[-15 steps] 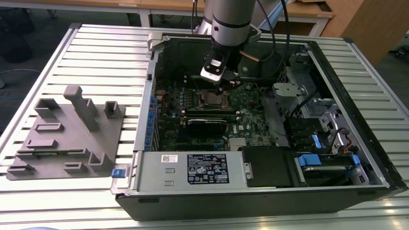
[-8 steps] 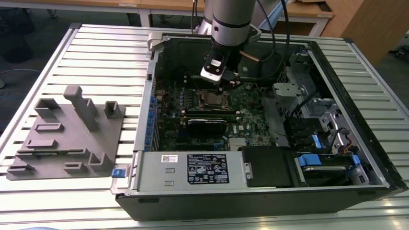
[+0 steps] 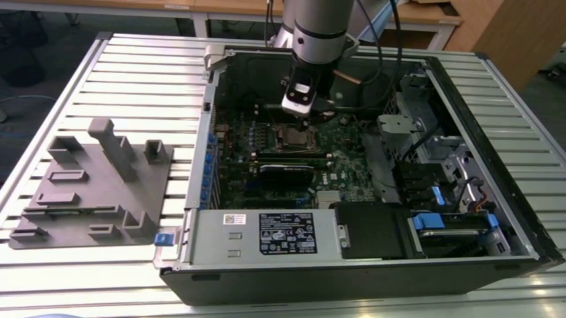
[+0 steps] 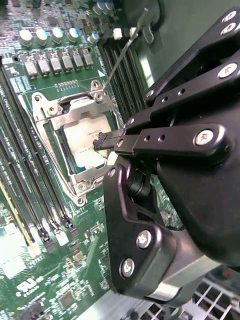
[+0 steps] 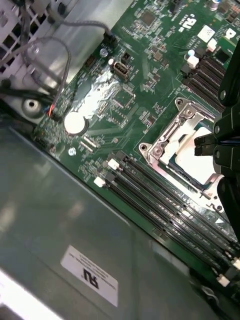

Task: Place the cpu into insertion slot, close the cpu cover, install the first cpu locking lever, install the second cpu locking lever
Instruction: 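Close the cpu cover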

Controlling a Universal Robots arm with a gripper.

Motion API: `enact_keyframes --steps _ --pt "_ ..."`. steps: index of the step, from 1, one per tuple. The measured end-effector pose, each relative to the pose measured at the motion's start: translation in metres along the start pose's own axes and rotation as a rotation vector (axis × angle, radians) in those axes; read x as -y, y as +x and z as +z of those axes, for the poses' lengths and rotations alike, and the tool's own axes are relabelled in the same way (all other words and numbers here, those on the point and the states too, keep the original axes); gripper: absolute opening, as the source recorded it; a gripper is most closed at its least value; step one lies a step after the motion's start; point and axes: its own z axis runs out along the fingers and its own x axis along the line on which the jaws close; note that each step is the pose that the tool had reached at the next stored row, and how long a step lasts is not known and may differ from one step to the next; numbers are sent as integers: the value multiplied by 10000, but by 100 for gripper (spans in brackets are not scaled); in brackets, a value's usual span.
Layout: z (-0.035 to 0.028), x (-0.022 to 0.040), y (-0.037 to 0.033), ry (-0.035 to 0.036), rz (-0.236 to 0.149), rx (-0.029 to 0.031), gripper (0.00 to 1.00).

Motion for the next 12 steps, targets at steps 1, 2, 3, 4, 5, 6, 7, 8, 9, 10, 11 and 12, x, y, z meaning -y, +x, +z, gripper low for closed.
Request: enact_keyframes --steps 1,2,3,4,5,6,7,8,9,10,11,12 --pt "1 0 0 3 -162 -7 11" --pt "3 0 0 5 -331 -14 11" --pt "4 0 0 7 -509 -21 11" --pt "6 0 0 11 -701 -29 11" --pt "7 0 0 14 -879 -36 11" --pt "8 0 0 16 -1059 -43 11" --pt "10 0 0 18 -1239 -51 11" --pt "12 0 0 21 -1418 -58 11" --pt "13 0 0 25 -1600 -65 11" --pt "13 1 0 28 -1753 -71 11" --pt "14 1 0 29 -1915 -78 11" --pt "16 0 0 31 -2070 -84 11"
